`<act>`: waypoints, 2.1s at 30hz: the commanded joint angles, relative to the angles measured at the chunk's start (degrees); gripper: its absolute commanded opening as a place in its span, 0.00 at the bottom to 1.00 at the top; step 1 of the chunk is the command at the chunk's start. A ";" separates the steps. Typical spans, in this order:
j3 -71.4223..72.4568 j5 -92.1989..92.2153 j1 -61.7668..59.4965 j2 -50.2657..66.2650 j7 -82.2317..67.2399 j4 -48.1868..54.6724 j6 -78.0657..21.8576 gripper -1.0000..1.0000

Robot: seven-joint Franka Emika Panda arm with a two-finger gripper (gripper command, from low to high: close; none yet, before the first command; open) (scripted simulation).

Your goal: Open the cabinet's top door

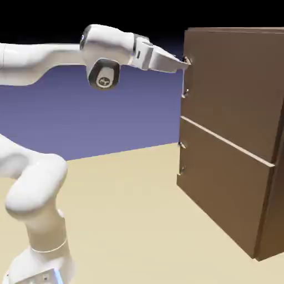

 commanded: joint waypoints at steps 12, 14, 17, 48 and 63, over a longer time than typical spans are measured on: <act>18.91 29.91 -18.09 -13.29 -9.29 10.66 -2.22 0.50; 22.06 34.89 -21.11 -15.51 -10.83 12.43 -2.59 0.50; 26.78 42.37 -25.63 -18.83 -13.15 15.10 -3.15 0.50; 30.52 84.01 -25.70 -35.18 -42.55 2.08 -28.17 0.00; 5.62 70.77 -6.01 -39.52 -55.39 -25.45 -54.28 0.00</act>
